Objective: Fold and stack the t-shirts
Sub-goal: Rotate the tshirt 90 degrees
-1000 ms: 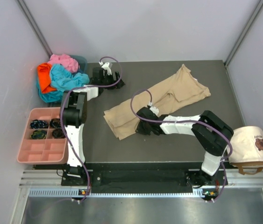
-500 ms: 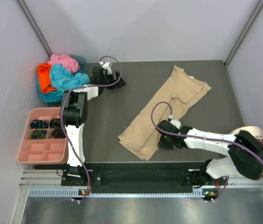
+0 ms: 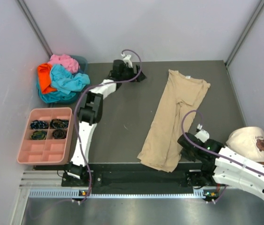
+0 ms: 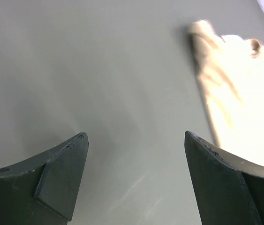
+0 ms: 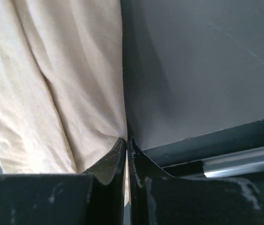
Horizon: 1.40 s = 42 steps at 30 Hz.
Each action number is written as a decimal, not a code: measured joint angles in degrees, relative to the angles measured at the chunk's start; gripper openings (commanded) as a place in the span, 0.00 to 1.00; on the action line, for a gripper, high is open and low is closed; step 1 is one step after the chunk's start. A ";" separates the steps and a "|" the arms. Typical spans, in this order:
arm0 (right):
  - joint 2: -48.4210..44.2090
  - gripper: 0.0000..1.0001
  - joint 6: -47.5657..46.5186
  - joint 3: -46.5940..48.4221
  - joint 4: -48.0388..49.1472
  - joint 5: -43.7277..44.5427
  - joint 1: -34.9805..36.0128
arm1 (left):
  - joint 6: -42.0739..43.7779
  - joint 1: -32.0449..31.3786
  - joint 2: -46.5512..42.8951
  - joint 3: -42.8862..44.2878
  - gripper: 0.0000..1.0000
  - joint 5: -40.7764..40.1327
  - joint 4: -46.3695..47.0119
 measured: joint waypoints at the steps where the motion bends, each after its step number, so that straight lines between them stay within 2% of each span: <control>1: 0.20 0.00 0.39 0.00 -0.68 0.31 0.00 | -0.09 -1.07 1.62 2.45 0.89 0.26 -0.15; 8: 5.25 0.00 1.62 0.13 -3.26 0.76 0.00 | -1.70 -6.84 11.02 14.60 0.89 1.90 -2.56; 11: 4.61 0.25 2.34 0.55 -5.20 1.79 0.00 | -3.26 -7.78 12.98 16.63 0.89 2.69 -1.22; 12: 4.28 0.39 2.69 0.85 -5.95 2.19 0.00 | -4.09 -7.87 13.66 17.51 0.89 2.95 -0.59; 15: 3.41 0.47 3.26 2.19 -8.09 3.61 0.02 | -6.51 -7.74 15.39 18.71 0.89 3.87 2.64; 22: 3.02 0.48 3.69 4.02 -10.49 5.20 0.02 | -13.40 -7.82 19.52 21.66 0.89 5.55 10.91; 27: 2.99 0.48 3.69 4.33 -11.02 6.08 0.02 | -13.66 -9.35 20.17 23.28 0.88 4.98 9.64; 35: 2.89 0.48 3.69 4.74 -10.99 6.36 0.02 | -11.87 -14.69 20.33 24.41 0.81 3.45 6.51; 39: 1.88 0.49 3.69 4.74 -11.04 6.49 0.02 | -11.04 -16.59 20.33 24.50 0.68 2.64 5.73; 40: 1.62 0.49 3.69 4.74 -11.08 6.54 0.02 | -10.86 -16.94 20.33 24.52 0.60 2.45 5.51; 42: 1.11 0.49 3.72 4.74 -11.10 6.62 0.02 | -10.58 -17.29 20.33 24.52 0.54 2.08 4.83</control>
